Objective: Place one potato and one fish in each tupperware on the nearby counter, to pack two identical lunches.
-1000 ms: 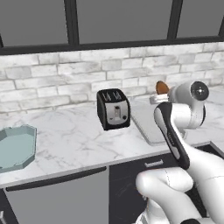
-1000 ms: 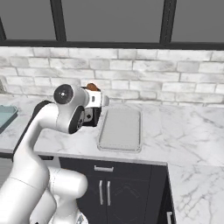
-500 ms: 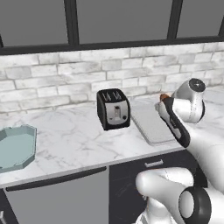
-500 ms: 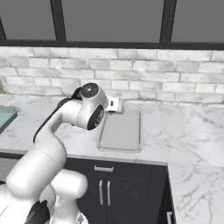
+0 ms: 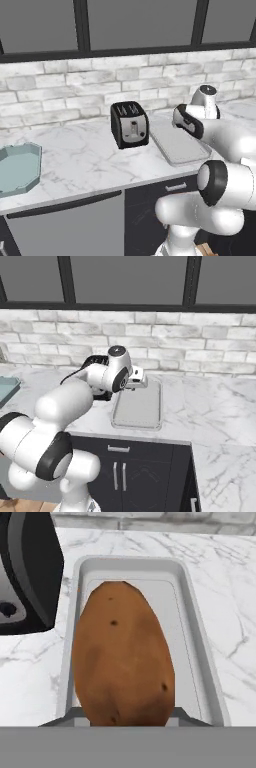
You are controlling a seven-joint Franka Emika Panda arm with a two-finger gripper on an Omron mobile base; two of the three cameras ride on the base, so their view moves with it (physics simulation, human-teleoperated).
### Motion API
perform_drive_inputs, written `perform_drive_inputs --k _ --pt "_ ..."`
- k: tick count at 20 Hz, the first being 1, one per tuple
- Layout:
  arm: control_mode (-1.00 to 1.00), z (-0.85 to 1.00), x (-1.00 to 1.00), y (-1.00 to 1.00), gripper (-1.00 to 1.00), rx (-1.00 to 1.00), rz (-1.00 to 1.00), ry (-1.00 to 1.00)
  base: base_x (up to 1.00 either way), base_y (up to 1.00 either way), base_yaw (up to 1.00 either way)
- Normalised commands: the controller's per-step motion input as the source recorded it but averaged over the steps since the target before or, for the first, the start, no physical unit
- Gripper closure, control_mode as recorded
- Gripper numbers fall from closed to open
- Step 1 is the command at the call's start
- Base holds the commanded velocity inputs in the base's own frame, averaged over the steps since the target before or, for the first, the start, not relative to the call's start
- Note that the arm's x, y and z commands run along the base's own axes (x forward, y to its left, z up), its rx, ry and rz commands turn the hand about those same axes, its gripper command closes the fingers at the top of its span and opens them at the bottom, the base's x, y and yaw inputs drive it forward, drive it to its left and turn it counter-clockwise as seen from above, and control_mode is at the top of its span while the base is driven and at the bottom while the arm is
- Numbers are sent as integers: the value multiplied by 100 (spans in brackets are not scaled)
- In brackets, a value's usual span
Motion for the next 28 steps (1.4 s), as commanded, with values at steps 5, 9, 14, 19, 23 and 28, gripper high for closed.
perform_drive_inputs --k 5,9,14,19,23,28 --pt "-100 -55 46 -42 100 0 0 12 0 0 0" --pt "-100 -49 55 -11 100 0 0 7 0 0 0" --pt "-100 -50 56 0 100 0 0 7 0 0 0" --pt "-100 -42 45 0 100 0 0 6 0 0 0" --pt "-100 -43 52 1 100 0 0 1 0 0 0" --pt "-100 -46 51 6 -100 0 0 0 0 0 0"
